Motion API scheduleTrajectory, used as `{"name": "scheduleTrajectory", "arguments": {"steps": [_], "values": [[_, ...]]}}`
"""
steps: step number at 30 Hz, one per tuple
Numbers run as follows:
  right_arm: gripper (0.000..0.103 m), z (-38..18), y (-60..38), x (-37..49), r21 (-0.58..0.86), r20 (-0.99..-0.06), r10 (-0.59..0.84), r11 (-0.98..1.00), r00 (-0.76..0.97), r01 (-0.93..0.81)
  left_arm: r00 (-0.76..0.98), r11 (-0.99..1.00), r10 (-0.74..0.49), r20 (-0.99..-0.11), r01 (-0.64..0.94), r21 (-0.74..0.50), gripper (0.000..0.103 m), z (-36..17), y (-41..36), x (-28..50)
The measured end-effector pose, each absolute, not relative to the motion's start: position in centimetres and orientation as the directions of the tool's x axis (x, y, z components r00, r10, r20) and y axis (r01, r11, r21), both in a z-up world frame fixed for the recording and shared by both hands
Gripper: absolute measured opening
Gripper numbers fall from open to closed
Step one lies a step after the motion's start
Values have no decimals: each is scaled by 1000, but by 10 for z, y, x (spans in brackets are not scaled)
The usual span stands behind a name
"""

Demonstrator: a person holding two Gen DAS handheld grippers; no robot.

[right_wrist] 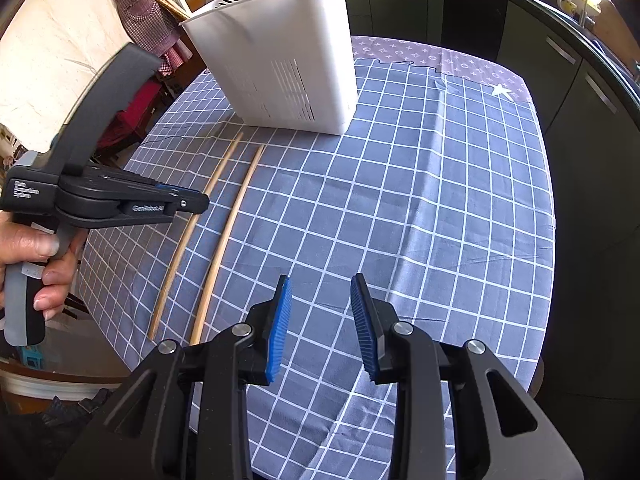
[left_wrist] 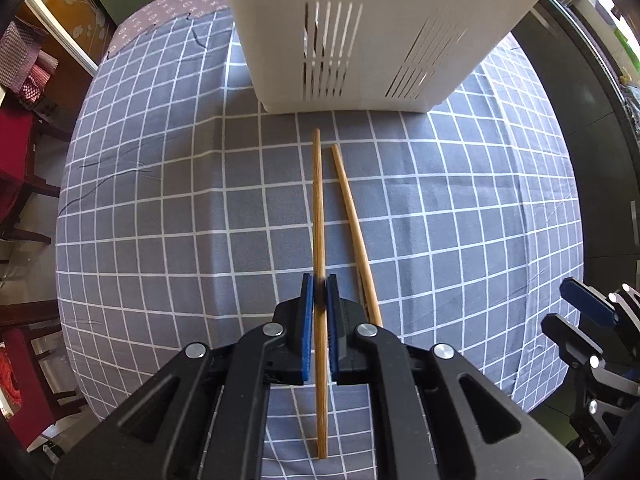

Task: Organize utensils
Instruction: 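Lift the chopstick upright with the left tool while the right tool grasps and lifts the last one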

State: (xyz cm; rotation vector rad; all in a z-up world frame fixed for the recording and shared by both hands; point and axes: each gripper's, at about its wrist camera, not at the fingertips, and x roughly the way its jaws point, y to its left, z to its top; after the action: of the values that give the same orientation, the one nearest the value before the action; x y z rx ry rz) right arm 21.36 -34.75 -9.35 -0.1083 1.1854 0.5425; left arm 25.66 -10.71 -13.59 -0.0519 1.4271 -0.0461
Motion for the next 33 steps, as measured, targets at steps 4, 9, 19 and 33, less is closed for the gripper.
{"name": "scheduleTrajectory", "arguments": {"steps": [4, 9, 19, 33], "values": [[31, -94, -335, 215, 204, -905, 349, 858, 244, -471, 208, 996, -93, -974, 19, -91, 6, -107, -93, 241], [31, -101, -311, 220, 225, -915, 355, 844, 191, -488, 300, 994, -107, -948, 43, -98, 6, -70, -75, 216], [30, -126, -256, 247, 231, -953, 296, 853, 69, -468, 401, 991, -126, -907, 83, -101, 6, -36, -58, 182], [14, -153, -202, 268, 127, -989, 147, 875, 7, -468, 462, 986, -144, -875, 144, -86, 6, -24, -55, 158]]}}
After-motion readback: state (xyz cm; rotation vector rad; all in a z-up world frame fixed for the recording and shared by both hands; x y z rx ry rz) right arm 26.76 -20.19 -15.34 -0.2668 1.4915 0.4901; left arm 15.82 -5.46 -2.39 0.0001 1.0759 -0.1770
